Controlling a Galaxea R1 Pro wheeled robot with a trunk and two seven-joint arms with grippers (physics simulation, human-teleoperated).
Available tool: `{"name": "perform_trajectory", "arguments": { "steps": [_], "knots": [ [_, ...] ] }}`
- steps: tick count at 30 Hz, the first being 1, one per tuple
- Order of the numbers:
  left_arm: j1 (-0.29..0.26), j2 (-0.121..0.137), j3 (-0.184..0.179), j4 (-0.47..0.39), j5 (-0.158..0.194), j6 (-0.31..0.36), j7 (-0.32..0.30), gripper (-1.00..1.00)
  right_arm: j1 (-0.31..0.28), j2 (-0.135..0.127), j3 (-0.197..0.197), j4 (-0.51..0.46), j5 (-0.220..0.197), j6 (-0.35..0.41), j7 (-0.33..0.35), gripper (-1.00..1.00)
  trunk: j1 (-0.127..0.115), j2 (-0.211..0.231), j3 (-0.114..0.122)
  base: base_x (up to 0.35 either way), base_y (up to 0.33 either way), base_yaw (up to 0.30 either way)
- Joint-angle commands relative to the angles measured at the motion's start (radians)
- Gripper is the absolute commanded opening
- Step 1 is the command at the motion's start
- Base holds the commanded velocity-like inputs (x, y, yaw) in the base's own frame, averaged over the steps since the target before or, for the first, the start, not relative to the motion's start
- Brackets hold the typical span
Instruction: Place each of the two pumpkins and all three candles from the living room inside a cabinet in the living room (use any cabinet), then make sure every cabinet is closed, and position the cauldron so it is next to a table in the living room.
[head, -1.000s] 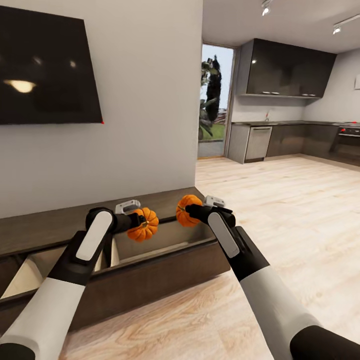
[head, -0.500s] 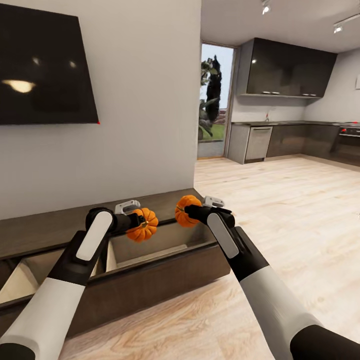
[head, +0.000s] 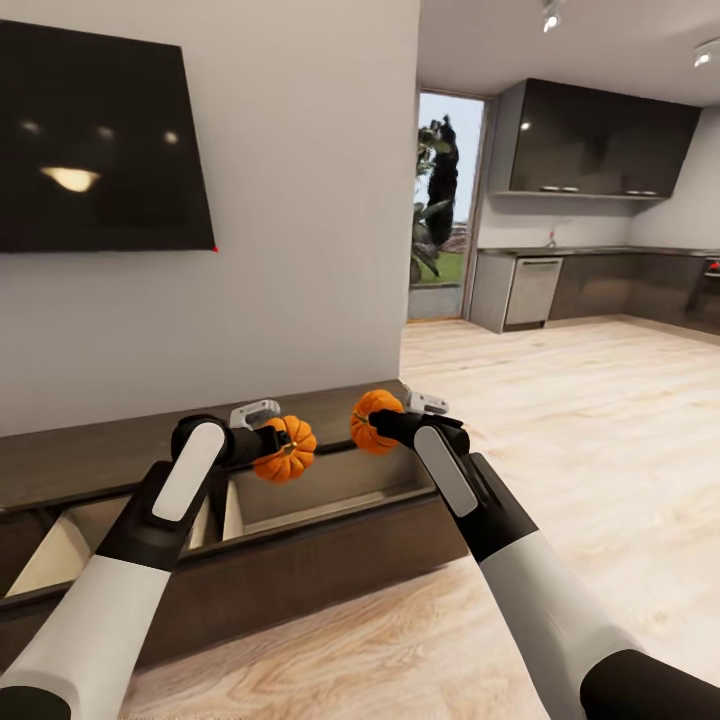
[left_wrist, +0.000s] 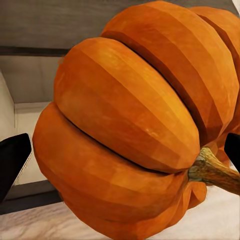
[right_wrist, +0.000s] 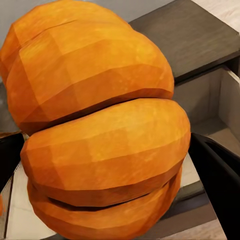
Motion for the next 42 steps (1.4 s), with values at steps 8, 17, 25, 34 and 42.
{"name": "perform_trajectory", "arguments": {
  "steps": [8,17,25,34,42],
  "knots": [
    [-0.001,0.001,-0.002,-0.001,0.009,0.000,0.011,-1.00,0.000,0.000,0.002,-0.001,-0.010,0.001,-0.011,-1.00,0.000,0.000,0.008,0.001,-0.024,0.197],
    [-0.001,0.001,-0.004,0.000,0.012,0.000,0.011,-1.00,0.000,0.000,0.003,0.000,-0.010,0.001,-0.009,-1.00,0.000,0.000,0.016,0.088,-0.110,0.151],
    [-0.001,-0.007,-0.009,0.040,0.012,-0.001,0.009,-1.00,0.000,-0.002,0.004,0.005,-0.010,0.000,-0.008,-1.00,0.000,0.000,0.017,0.061,-0.004,0.009],
    [-0.001,-0.039,-0.051,0.153,0.003,-0.015,0.008,-1.00,0.000,-0.001,0.006,0.059,-0.010,-0.011,-0.010,-1.00,0.000,0.000,0.017,0.001,0.000,0.000],
    [-0.001,-0.043,-0.059,0.185,0.003,-0.049,0.007,-1.00,0.000,0.000,0.035,0.131,-0.012,-0.011,-0.014,-1.00,0.000,0.000,0.017,0.000,0.000,0.000]
  ]
}}
